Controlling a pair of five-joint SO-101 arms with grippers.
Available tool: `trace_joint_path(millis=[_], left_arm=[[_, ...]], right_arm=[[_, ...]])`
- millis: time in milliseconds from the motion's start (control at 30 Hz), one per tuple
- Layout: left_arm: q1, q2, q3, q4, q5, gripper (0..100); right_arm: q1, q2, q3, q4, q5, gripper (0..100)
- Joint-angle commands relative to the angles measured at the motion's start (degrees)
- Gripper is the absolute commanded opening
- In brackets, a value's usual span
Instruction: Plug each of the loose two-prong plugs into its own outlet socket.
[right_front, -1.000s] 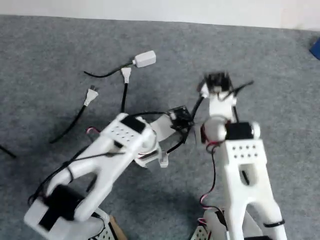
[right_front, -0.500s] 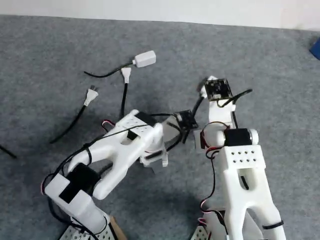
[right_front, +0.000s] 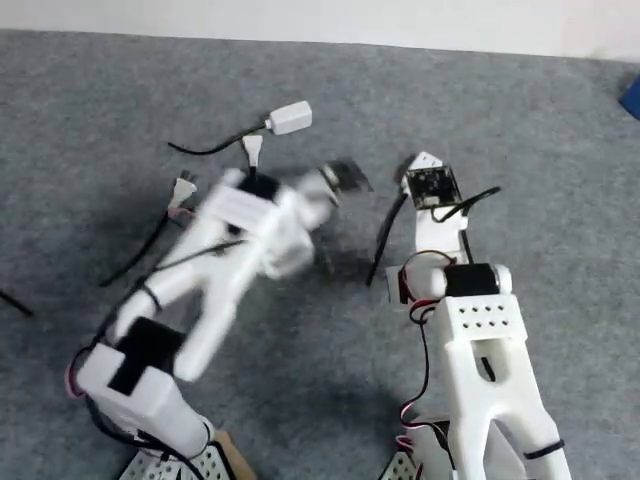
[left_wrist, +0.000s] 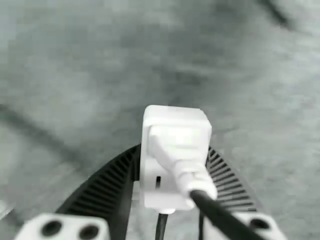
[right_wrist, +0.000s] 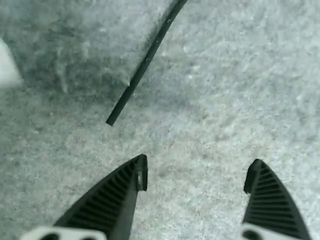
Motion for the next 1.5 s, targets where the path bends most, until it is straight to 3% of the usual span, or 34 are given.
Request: trace_joint_path(millis=[0,267,433,700,867,1067,1300,1467], left_arm=[[-13.8,0.0,-15.3,8.2,-2.9,5],[-40.3,9.5,-29.9,6.2,-9.6,5],[-50.5,25.2,-49.3,6.9,-9.5,5],[-57.3,50.8,-83.1,11.9,-9.2,4],[-63.1,59.4,-96.6,11.8,-9.5,4],[-66.6,60.3,-98.7,12.0,-9.5,6],[-66.5,60.4,-98.9,12.1,-9.2,37],[-66.5,60.4,-100.4,12.3,-8.3,32]], right_arm=[[0.6,-1.4,0.0,-0.9,-0.1,30.3],[0.5,-1.4,0.0,-0.9,-0.1,30.3],[0.4,-1.4,0.0,-0.9,-0.1,30.3],[0.4,-1.3,0.1,-0.9,-0.1,30.3],[0.4,-1.3,0.1,-0.9,-0.1,30.3],[0.4,-1.3,0.1,-0.9,-0.1,30.3],[0.3,-1.3,0.9,-1.0,0.0,30.3],[0.3,-1.3,1.1,-1.0,0.0,30.3]])
